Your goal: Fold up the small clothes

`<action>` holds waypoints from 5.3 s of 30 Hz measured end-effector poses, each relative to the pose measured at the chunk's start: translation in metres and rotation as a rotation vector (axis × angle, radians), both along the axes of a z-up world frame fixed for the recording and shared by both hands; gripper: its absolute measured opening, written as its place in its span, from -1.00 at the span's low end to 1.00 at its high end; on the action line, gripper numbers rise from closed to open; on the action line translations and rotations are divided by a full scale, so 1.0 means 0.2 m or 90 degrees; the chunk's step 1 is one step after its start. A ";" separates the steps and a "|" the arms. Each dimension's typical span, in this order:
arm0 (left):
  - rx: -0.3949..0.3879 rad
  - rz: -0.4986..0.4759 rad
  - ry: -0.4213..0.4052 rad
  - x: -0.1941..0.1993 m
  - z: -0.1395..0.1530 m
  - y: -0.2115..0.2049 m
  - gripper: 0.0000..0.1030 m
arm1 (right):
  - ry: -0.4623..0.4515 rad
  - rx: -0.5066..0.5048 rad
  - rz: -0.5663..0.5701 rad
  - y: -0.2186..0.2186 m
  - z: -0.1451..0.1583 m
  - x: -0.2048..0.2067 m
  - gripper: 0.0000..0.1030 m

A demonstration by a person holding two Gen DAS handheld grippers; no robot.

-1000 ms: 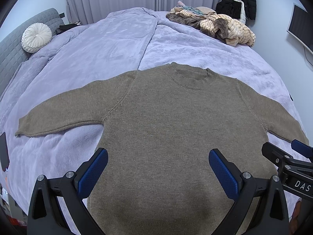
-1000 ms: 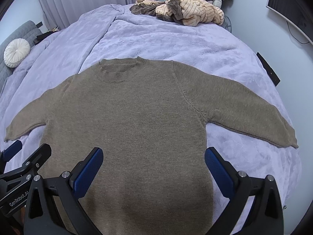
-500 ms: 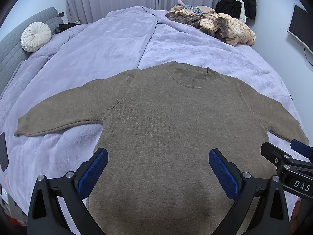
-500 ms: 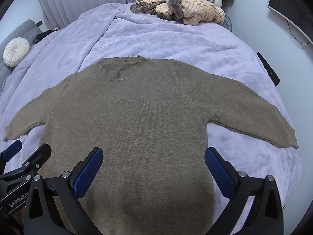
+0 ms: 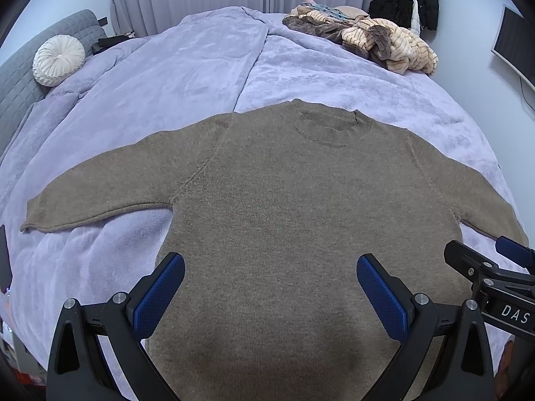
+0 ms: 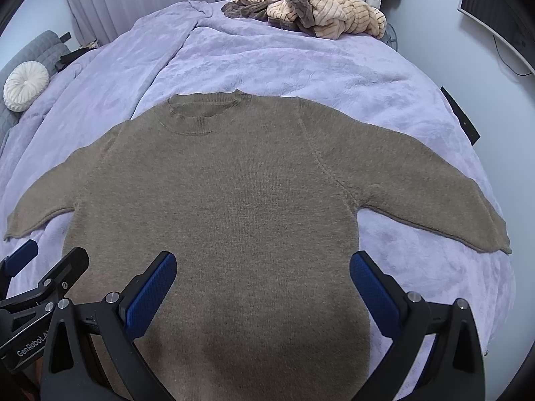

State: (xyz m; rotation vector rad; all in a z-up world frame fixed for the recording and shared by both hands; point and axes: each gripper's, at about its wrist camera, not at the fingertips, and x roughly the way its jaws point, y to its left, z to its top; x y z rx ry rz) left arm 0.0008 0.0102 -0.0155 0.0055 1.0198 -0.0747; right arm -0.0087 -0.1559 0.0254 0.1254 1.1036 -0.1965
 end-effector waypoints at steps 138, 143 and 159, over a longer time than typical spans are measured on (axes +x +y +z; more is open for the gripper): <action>0.051 0.101 -0.054 0.51 -0.50 0.72 0.99 | -0.167 0.506 -0.172 -0.39 -0.59 0.61 0.29; 0.025 0.109 -0.046 0.52 -0.51 0.76 0.99 | -0.134 0.450 -0.227 -0.43 -0.59 0.67 -0.86; -0.138 0.074 -0.044 0.50 -0.27 0.89 0.99 | -0.142 0.497 -0.211 -0.57 -0.72 0.49 -0.84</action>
